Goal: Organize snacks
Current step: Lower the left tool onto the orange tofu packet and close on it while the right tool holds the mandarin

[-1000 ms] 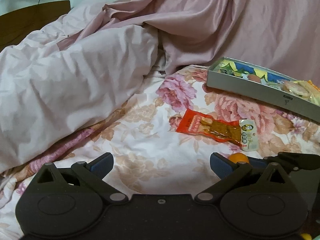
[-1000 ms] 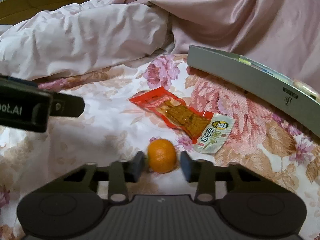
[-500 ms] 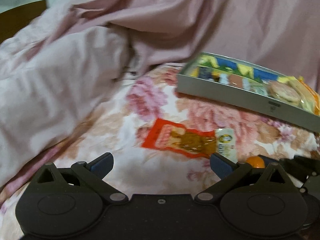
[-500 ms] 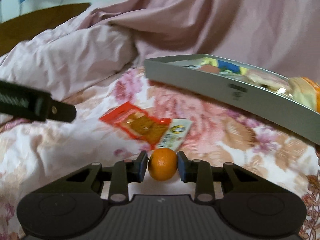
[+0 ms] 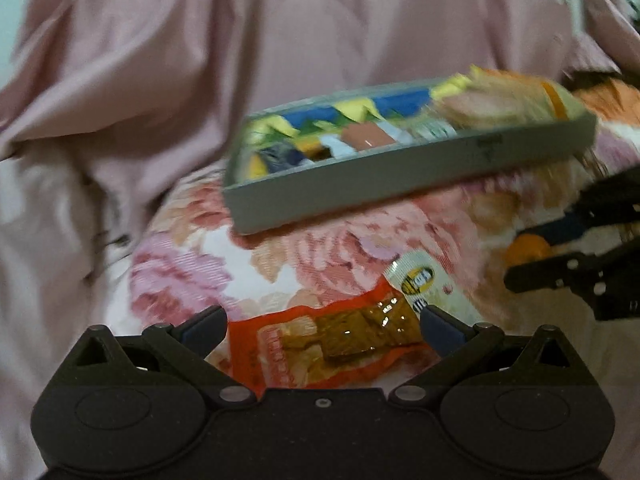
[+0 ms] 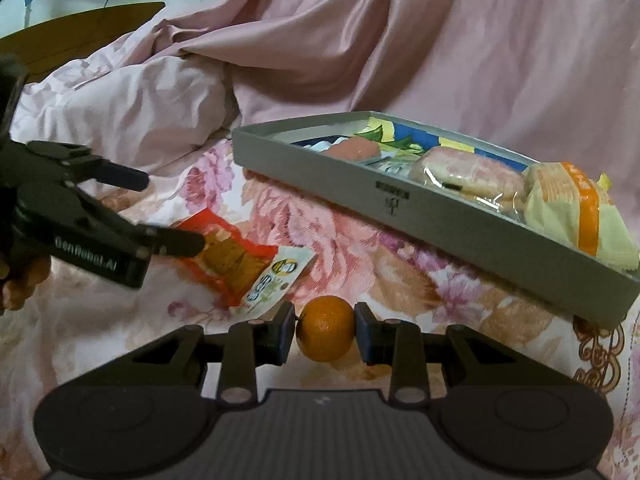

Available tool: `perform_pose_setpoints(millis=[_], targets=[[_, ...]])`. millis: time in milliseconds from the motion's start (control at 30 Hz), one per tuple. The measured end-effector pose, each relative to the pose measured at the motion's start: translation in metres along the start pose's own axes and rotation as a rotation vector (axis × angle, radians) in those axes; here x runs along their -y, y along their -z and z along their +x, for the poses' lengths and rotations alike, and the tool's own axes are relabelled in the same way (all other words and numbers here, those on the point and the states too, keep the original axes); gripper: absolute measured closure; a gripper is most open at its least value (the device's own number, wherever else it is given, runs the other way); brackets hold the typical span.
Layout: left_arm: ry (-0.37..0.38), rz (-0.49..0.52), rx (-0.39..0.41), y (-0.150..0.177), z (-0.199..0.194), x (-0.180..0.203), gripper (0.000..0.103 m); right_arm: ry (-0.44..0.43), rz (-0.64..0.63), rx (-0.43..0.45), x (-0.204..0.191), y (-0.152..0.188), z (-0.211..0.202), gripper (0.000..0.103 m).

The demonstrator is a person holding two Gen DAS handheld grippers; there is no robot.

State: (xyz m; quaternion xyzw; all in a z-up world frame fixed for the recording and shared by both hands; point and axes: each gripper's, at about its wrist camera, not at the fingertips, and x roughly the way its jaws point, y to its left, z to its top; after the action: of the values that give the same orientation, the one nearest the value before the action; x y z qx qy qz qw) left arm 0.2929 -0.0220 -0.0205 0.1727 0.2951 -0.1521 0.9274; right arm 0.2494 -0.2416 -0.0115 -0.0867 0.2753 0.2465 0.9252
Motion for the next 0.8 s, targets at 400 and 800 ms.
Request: perform_pose_setpoints(millis=[400, 800], targets=[[0.277, 0.425, -0.061, -0.017, 0.043, 0.001, 0.001, -0.154, 0.149, 0.019, 0.030, 0.013, 0.022, 0.067], [0.414, 0.334, -0.194, -0.009, 0.061, -0.009, 0.000, -0.176, 0.232, -0.009, 0.046, 0.018, 0.031, 0.066]])
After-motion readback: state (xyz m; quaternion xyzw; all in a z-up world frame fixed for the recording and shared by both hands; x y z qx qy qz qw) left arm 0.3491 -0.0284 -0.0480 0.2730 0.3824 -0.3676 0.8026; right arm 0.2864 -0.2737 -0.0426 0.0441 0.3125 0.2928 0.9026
